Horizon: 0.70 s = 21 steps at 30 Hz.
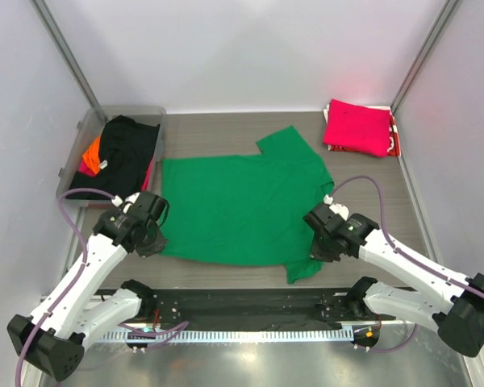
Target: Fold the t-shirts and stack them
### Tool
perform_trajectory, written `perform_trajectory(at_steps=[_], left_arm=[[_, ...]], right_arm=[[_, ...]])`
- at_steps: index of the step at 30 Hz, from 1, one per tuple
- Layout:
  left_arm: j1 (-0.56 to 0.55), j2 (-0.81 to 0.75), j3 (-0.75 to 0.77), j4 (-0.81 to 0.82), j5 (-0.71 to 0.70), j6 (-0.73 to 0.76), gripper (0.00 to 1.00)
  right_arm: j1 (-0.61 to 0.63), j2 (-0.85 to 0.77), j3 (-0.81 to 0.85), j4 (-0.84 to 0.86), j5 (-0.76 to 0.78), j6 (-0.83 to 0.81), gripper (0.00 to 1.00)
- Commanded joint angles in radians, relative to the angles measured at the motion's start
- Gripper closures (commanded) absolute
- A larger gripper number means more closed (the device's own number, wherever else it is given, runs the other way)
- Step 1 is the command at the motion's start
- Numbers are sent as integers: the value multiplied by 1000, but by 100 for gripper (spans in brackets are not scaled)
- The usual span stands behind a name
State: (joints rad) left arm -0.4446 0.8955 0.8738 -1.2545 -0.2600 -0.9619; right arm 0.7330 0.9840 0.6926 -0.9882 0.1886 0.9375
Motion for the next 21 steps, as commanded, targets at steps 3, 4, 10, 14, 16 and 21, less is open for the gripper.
perform_trajectory(at_steps=[3, 4, 10, 14, 16, 21], left_arm=[[3, 57, 111, 4, -74, 43, 100], [3, 69, 123, 9, -82, 46, 100], [39, 213, 204, 79, -105, 124, 100], [95, 325, 272, 130, -93, 179, 100], [133, 391, 290, 162, -82, 215, 99], [198, 519, 346, 231, -44, 265, 100]], right_arm=[[5, 141, 198, -10, 127, -75, 99], [5, 168, 253, -10, 143, -94, 99], [-32, 375, 456, -10, 222, -250, 99], [-86, 493, 562, -10, 238, -357, 99], [-124, 559, 622, -12, 236, -412, 99], [-188, 662, 716, -12, 233, -491, 99]])
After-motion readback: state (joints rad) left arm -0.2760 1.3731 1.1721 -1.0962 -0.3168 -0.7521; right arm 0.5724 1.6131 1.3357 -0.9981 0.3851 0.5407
